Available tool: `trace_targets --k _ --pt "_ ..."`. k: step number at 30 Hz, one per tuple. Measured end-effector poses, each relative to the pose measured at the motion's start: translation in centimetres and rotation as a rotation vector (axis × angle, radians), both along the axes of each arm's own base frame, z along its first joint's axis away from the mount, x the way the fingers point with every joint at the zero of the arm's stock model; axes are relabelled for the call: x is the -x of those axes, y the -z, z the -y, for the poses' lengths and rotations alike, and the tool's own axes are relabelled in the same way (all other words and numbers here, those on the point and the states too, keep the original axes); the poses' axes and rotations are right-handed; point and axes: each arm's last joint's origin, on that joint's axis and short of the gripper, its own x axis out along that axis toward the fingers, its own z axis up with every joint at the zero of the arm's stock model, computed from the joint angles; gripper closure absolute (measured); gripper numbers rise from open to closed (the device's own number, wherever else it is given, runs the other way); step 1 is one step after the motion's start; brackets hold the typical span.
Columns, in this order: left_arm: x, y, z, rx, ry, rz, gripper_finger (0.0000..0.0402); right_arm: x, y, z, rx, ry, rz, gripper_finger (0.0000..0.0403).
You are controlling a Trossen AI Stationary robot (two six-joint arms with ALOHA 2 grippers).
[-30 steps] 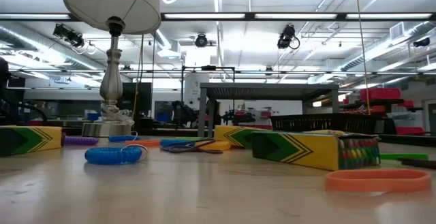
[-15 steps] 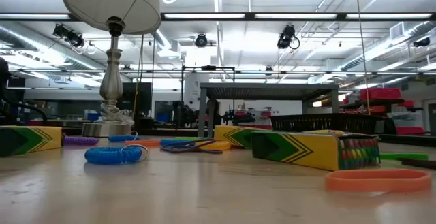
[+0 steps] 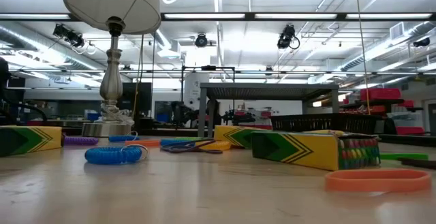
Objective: Pick & Place Office Desk Supplies
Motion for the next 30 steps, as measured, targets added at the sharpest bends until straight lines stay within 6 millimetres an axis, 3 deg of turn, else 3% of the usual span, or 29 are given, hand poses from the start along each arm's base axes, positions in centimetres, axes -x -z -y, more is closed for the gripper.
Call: trace_targets --k 18,30 --pt "0.00 -0.13 0.00 0.020 0.000 0.013 0.0347 0.00 0.00 0.00 0.000 -0.001 0.000 0.0355" --pt "-0.74 0.09 0.01 0.160 -0.003 -0.019 0.0347 0.03 -0.63 0.00 -0.019 -0.001 0.066 0.0355"
